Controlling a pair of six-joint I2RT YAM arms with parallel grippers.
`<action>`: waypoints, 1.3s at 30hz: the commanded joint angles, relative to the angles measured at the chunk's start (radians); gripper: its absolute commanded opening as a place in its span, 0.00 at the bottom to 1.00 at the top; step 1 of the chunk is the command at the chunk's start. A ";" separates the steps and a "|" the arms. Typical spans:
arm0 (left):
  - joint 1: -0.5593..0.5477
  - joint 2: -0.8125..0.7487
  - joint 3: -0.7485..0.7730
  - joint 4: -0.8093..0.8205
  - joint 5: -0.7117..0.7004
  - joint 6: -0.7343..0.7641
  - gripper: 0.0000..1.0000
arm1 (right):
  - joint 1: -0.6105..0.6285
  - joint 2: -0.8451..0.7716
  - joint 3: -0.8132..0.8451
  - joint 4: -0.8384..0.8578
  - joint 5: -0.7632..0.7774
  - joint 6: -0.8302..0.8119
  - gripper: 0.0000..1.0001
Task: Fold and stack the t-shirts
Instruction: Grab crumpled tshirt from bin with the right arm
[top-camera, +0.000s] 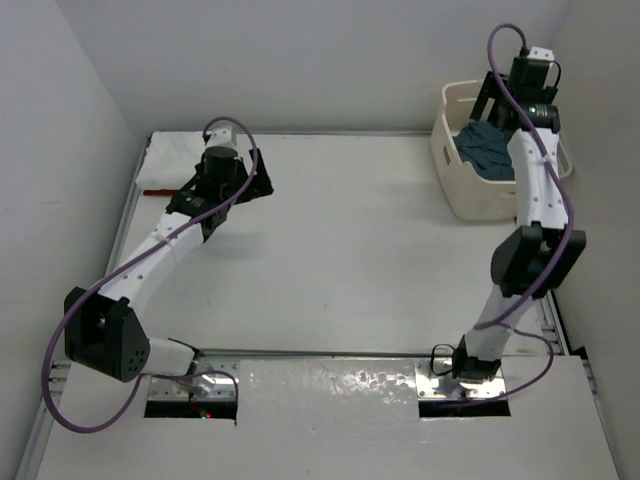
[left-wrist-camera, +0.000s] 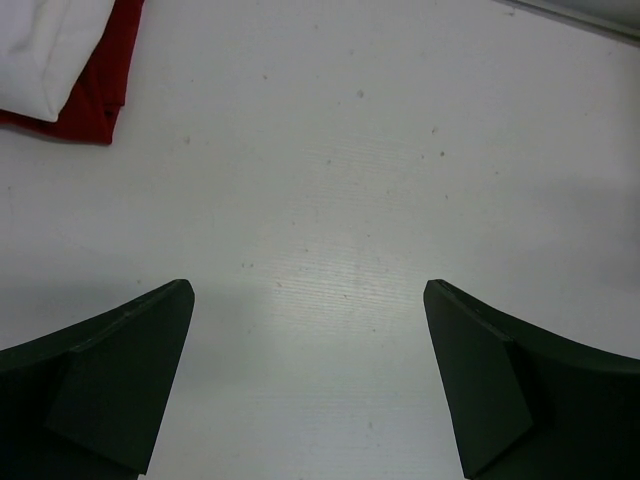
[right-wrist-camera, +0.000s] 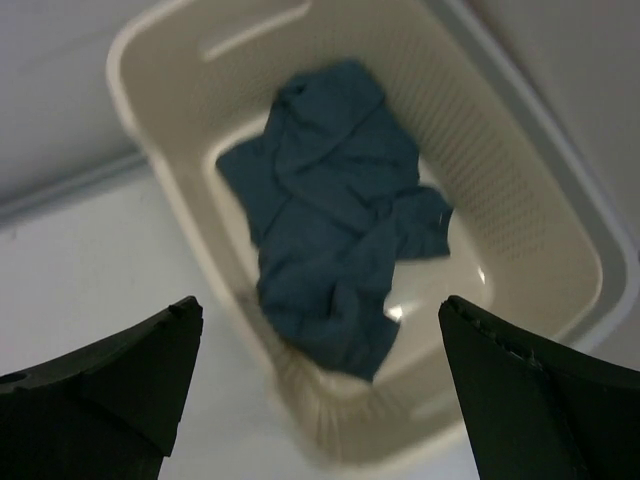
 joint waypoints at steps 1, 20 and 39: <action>0.005 0.004 0.047 0.061 -0.012 0.015 1.00 | -0.038 0.185 0.239 -0.099 0.079 0.014 0.99; 0.014 0.231 0.275 -0.057 -0.059 0.053 1.00 | -0.202 0.781 0.496 0.252 -0.005 0.090 0.99; 0.014 0.228 0.392 -0.126 -0.183 0.018 1.00 | -0.213 0.920 0.445 0.154 -0.272 0.278 0.63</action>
